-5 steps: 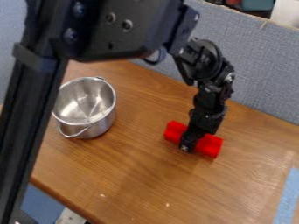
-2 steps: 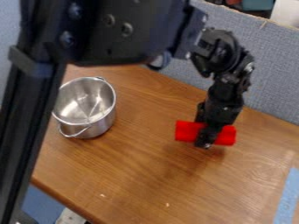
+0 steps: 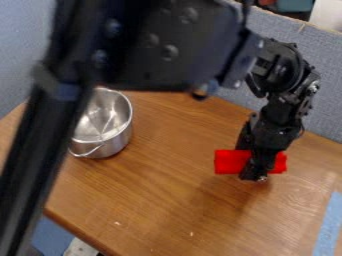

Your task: Move the red object from the metal pot to the table

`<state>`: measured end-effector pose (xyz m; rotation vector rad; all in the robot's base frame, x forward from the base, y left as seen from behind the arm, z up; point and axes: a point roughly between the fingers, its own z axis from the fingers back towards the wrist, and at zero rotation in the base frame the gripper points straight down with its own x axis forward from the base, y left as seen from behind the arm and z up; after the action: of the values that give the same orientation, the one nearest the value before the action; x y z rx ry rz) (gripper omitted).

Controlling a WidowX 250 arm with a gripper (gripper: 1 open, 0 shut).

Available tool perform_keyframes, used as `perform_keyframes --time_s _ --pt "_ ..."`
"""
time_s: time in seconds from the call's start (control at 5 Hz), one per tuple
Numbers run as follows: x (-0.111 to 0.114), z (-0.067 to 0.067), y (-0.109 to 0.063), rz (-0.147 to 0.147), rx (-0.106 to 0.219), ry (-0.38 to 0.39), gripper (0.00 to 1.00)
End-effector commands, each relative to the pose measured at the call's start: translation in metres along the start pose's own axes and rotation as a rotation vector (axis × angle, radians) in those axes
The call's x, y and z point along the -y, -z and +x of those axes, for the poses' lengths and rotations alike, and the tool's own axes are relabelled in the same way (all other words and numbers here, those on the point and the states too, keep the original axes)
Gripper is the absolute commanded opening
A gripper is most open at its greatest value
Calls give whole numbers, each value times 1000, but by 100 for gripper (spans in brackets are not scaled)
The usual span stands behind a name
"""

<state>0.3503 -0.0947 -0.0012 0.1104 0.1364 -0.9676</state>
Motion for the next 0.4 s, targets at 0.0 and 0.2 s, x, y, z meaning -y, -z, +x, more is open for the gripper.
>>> perform_keyframes --time_s 0.0,0.2 --pt "20 -9 -49 71 106 -153 0" --pt "26 -5 -66 75 117 -179 0"
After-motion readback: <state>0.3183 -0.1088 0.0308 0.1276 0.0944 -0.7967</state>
